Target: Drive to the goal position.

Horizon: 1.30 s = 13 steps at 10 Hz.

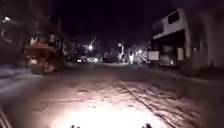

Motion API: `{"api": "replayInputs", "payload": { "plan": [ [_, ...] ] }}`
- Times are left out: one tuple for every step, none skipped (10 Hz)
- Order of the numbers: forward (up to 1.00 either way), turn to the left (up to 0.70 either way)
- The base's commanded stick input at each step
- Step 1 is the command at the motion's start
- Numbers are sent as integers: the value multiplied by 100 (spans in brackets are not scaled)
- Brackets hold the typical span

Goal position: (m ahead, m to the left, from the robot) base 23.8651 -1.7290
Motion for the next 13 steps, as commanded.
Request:
{"api": "replayInputs", "payload": {
  "plan": [
    [85,0],
    [85,0],
    [85,-2],
    [85,-8],
    [85,-24],
    [85,-15],
    [85,0],
    [85,0],
    [85,0],
    [85,0],
    [85,0],
    [85,0],
    [85,1]
  ]
}}
